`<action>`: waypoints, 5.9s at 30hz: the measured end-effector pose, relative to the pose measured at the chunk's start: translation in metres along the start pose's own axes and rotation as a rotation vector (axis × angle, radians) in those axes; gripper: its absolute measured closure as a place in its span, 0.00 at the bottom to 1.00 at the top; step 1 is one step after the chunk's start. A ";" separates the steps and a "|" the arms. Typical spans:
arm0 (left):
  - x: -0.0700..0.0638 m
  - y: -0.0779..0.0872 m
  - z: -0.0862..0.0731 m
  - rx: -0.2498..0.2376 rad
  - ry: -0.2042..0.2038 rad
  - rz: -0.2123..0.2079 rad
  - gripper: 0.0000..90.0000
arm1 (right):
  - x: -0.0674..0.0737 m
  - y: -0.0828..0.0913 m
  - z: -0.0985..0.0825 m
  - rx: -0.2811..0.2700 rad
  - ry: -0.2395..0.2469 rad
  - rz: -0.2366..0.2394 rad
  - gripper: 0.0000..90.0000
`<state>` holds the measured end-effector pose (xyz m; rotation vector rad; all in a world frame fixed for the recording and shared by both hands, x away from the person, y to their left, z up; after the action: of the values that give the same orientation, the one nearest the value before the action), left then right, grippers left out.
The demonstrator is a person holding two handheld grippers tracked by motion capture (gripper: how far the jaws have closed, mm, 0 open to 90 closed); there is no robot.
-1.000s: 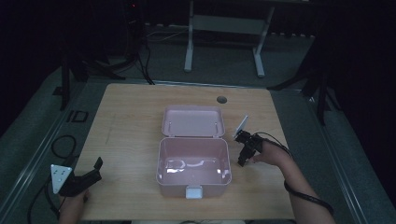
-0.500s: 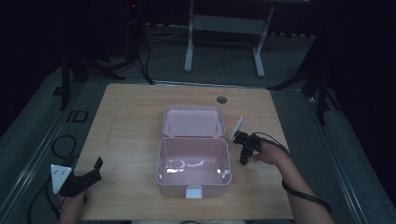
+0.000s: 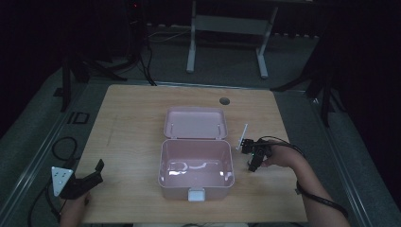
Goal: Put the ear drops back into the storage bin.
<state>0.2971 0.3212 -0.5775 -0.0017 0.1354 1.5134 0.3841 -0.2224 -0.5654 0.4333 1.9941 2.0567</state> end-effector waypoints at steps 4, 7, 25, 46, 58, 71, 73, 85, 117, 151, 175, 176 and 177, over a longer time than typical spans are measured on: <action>0.000 0.000 0.000 0.000 0.000 0.001 0.00 | 0.009 0.003 -0.005 0.015 0.088 0.016 0.66; 0.000 0.000 0.000 0.000 0.001 0.001 0.01 | 0.015 0.004 -0.008 0.017 0.172 0.018 0.66; 0.000 0.000 0.000 0.000 0.000 0.002 0.00 | 0.038 0.018 -0.015 0.032 0.398 0.004 0.66; 0.000 0.000 0.000 0.000 0.001 0.003 0.00 | 0.049 0.071 0.001 0.001 0.343 -0.026 0.66; 0.000 0.000 0.000 0.001 0.002 0.004 0.00 | 0.057 0.109 0.021 -0.006 0.380 -0.056 0.66; 0.000 0.000 0.000 0.001 0.004 0.003 0.01 | 0.076 0.119 0.052 -0.013 0.417 -0.043 0.66; 0.000 0.000 0.000 0.003 0.002 0.003 0.01 | 0.078 0.119 0.054 -0.013 0.424 -0.042 0.66; 0.000 0.000 0.000 0.001 0.007 0.001 0.01 | 0.096 0.115 0.085 -0.007 0.488 -0.026 0.66; 0.000 0.000 0.000 0.002 0.004 0.003 0.01 | 0.109 0.032 0.099 0.068 0.643 0.032 0.66; 0.000 0.000 0.000 0.003 0.004 0.000 0.00 | 0.101 -0.007 0.103 0.157 0.591 0.003 0.65; 0.000 -0.001 0.000 0.005 0.004 0.003 0.01 | 0.101 0.003 0.104 0.125 0.575 0.003 0.63; 0.000 -0.001 0.000 0.005 0.004 0.003 0.01 | 0.101 0.003 0.104 0.125 0.573 0.003 0.63; 0.000 -0.001 0.000 0.005 0.004 0.003 0.01 | 0.101 0.004 0.104 0.122 0.574 0.002 0.62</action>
<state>0.2978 0.3213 -0.5778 -0.0002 0.1427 1.5161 0.3297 -0.0881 -0.5547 -0.1642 2.4313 2.2471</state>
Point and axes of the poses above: each handheld gripper's, and its own axes: y roughly backward along the jaws, z roughly out of its top, x roughly to its left, the point moved 8 cm from there along -y, roughly forward along the jaws, and after that the axes turned 5 degrees about -x, right-handed, at the moved point
